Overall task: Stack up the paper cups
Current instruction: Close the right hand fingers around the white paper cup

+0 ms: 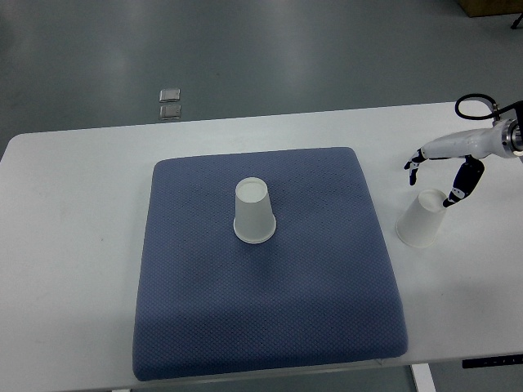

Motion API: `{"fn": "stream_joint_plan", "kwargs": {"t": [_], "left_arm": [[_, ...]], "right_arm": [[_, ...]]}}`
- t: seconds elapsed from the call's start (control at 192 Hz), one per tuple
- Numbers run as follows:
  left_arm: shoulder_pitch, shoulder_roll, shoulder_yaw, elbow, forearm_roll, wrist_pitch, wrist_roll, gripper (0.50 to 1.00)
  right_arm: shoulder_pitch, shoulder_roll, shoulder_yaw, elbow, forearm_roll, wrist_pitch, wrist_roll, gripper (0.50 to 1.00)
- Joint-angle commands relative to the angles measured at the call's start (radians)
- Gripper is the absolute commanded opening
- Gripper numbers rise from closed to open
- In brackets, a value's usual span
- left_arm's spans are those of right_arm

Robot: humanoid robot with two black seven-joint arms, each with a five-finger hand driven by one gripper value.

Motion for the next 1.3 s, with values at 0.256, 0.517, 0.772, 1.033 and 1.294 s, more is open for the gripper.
{"fn": "stream_joint_plan", "kwargs": {"t": [0.256,0.517,0.772,1.033,1.294], "left_arm": [[0.000,0.000,0.000,0.000,0.000,-0.001,0.000,1.000],[0.000,0.000,0.000,0.000,0.000,0.001,0.000,1.000],[0.000,0.000,0.000,0.000,0.000,-0.001,0.000,1.000],[0.000,0.000,0.000,0.000,0.000,0.001,0.000,1.000],[0.000,0.000,0.000,0.000,0.000,-0.001,0.000,1.000]], "right_arm": [[-0.002,-0.002,-0.035,0.000,-0.002,-0.020,0.025,0.905],[-0.019,0.004,-0.037,0.000,-0.005,-0.049,0.025,0.905],[-0.040,0.012,-0.035,-0.002,-0.015,-0.075,0.024,0.903],[-0.069,0.018,-0.035,-0.014,-0.021,-0.110,0.022,0.903],[-0.092,0.031,-0.035,-0.028,-0.022,-0.145,0.018,0.903]]}}
